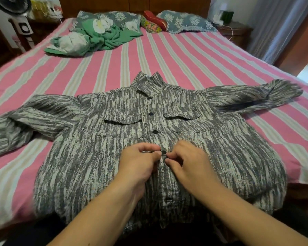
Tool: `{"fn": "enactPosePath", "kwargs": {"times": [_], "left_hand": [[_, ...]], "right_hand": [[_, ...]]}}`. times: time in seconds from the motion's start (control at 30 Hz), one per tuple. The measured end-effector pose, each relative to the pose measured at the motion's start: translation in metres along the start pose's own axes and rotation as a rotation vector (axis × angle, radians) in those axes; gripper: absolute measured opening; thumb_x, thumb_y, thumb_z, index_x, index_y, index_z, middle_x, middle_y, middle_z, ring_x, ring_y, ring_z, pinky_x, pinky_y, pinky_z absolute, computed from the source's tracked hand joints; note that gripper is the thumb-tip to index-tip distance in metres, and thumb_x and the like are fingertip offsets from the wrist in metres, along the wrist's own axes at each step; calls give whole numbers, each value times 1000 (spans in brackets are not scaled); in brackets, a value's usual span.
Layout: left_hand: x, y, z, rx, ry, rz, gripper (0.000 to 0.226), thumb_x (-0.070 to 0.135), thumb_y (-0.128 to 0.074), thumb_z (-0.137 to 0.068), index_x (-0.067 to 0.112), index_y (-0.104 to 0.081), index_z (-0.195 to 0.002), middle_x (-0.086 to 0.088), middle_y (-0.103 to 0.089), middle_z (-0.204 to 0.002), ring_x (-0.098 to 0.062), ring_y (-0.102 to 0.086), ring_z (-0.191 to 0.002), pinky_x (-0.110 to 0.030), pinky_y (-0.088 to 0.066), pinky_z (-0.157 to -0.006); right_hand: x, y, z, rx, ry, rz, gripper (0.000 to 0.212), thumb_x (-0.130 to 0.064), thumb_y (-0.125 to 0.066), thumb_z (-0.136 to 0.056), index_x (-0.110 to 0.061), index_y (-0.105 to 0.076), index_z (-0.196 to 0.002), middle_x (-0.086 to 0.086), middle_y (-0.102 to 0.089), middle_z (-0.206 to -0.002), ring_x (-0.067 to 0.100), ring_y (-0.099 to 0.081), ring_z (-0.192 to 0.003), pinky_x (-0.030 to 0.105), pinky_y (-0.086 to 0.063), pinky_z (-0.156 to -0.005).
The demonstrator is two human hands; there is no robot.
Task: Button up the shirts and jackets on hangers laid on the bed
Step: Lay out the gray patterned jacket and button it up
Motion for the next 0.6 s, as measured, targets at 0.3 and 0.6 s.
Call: {"fn": "enactPosePath", "kwargs": {"times": [0.3, 0.6], "left_hand": [[-3, -6, 3, 3, -50, -34, 26, -15, -75, -77, 10, -68, -78, -5, -66, -71, -10, -63, -58, -21, -51, -53], [-6, -1, 15, 50, -565, -781, 35, 17, -70, -93, 34, -40, -84, 7, -57, -79, -5, -54, -68, -18, -38, -52]], "right_hand": [[11, -15, 14, -14, 182, -91, 8, -18, -68, -87, -14, -69, -81, -7, -62, -84, 9, -57, -77, 28, -52, -68], [30, 24, -31, -182, 451, 136, 29, -21, -62, -95, -15, -70, -122, 0, -68, -101, 17, -66, -79, 30, -57, -68]]}}
Point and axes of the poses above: each hand's wrist, its own z-axis away from the middle knuckle, its own y-axis out of the back of the hand, x = y × z, the point moved 1 cm from there along -z, towards the middle knuckle
